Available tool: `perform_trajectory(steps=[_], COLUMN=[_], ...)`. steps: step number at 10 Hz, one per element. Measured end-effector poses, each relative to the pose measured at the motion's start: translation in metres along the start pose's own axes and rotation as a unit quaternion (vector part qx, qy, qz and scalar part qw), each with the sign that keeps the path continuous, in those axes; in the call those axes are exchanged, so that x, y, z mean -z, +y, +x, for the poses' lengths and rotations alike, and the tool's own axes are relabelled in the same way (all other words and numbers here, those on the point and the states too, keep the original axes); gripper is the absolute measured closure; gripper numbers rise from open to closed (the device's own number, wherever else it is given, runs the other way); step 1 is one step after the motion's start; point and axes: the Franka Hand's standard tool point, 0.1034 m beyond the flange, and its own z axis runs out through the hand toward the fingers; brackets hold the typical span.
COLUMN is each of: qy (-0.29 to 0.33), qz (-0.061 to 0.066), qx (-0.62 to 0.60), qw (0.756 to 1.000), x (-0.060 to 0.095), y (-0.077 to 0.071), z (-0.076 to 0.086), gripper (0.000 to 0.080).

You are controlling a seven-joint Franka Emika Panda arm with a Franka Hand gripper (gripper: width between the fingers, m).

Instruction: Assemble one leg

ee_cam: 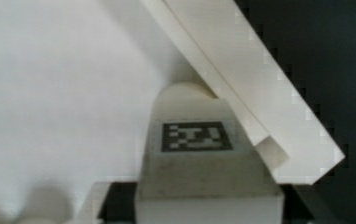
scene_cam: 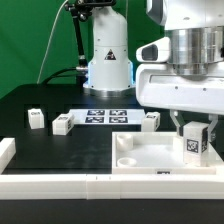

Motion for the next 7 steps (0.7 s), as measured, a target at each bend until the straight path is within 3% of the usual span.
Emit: perform_trajectory(steps=[4,6,7], qy=[-0.004,-0.004,-0.004], qz=[0.003,0.003,0.003], qx=[-0.138,-0.116,-0.116], qw=[0.990,0.993,0.993], x=[0.0000,-0.0001,-0.0001], y=[0.0005,0.0005,0.0003], z=[0.0003,0.0003,0.0001], gripper=[0.0508,0.0498,0.0312])
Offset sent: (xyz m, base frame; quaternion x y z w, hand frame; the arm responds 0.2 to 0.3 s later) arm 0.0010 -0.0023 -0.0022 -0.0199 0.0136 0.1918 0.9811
